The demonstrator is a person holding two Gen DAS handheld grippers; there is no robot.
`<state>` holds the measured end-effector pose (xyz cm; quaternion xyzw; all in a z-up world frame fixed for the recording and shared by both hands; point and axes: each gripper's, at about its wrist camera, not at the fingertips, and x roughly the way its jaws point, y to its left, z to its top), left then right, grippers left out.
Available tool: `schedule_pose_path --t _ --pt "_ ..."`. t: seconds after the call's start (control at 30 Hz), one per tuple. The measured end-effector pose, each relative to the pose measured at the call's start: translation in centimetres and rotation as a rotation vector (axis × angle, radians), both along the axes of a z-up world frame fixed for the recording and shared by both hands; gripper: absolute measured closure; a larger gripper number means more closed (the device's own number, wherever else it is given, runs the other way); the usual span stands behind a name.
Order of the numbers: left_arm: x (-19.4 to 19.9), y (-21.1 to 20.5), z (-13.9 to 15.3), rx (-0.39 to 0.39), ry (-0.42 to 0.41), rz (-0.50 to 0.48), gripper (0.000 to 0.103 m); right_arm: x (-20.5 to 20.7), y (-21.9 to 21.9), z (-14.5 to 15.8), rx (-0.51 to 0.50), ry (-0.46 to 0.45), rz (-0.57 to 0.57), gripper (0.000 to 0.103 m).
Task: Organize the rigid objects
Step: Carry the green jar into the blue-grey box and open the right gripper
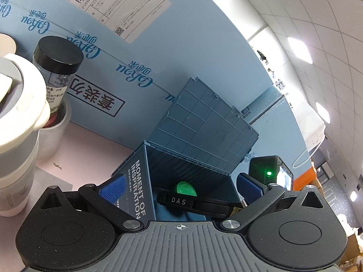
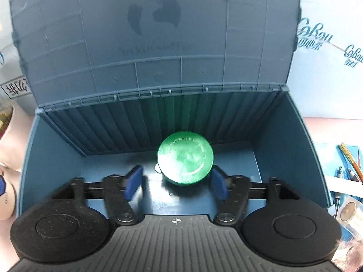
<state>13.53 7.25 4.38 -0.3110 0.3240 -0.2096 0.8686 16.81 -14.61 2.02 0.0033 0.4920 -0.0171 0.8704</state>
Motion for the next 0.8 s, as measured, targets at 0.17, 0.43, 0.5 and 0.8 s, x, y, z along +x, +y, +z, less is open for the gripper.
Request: schedule_pose_path --t 0.17,0.43,0.5,0.8 --pt "-0.1 0.0 0.2 -0.009 -0.009 -0.006 0.000 -1.6 0.1 2.4 0.029 -0.066 0.020 0.019" --pt "-1.8 0.2 1.9 -0.037 -0.080 -0.009 0.000 -6.8 -0.6 7.2 0.056 -0.238 0.042 0.015" --pt "-2.4 0.1 2.4 -0.043 -0.107 -0.017 0.000 -8.1 -0.7 8.4 0.053 -0.293 0.044 0.013" --pt "-4.1 -1.2 3.7 -0.036 -0.175 -0.081 0.000 -12.2 -2.8 10.4 0.034 -0.469 -0.044 0.010"
